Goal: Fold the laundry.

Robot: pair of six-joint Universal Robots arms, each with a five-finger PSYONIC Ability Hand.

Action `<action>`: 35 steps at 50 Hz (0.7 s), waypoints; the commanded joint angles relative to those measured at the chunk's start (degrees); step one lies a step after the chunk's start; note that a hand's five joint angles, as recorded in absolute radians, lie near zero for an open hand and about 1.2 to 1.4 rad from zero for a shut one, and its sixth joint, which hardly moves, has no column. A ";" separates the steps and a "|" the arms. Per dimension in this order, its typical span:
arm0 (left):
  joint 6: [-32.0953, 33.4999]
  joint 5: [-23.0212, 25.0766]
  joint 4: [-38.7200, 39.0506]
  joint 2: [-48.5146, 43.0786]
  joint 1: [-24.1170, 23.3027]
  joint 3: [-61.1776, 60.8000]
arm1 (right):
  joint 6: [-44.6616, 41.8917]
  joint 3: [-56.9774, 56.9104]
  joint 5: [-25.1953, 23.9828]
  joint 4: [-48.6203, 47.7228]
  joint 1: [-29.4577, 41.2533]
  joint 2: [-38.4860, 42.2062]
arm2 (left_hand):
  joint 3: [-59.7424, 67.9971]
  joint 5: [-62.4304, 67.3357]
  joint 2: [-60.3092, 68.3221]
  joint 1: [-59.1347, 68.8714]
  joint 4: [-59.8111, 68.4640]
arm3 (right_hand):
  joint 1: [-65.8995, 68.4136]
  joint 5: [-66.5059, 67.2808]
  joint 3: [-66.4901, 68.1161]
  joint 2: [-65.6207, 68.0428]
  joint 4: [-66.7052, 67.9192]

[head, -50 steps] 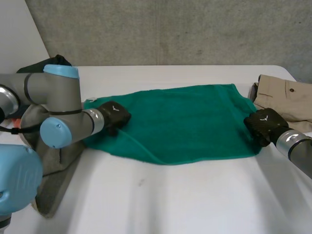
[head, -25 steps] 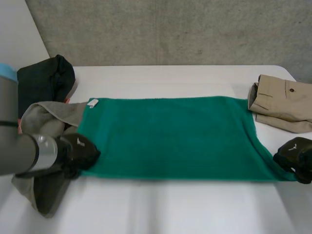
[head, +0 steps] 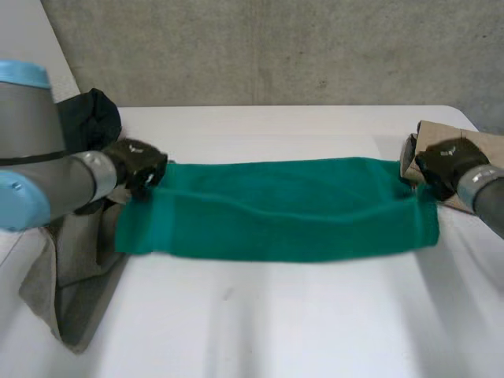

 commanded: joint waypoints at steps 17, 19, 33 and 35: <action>0.89 -17.22 -0.31 -33.88 -6.83 52.87 | 2.73 -39.02 12.73 -18.26 6.69 32.40 | 11.91 13.32 11.66 13.44 11.41 | 14.41 12.23 12.14 12.60 11.53; 1.67 -17.40 -0.31 -35.20 -7.01 54.80 | 2.46 -42.35 12.82 -18.35 6.69 34.85 | 11.91 13.32 11.66 13.44 11.41 | 14.41 12.23 12.14 12.60 11.53; 2.03 -18.28 5.58 -36.17 -9.29 53.67 | 1.85 -51.69 13.08 -19.58 7.92 42.95 | -58.09 -56.68 -58.34 -56.56 -58.59 | -55.59 -57.77 -57.86 -57.40 -58.47; 2.03 -19.24 6.28 -34.94 -9.65 51.92 | 2.11 -50.64 13.43 -20.10 7.92 42.43 | -58.09 -56.68 -58.34 -56.56 -58.59 | -55.59 -57.77 -57.86 -57.40 -58.47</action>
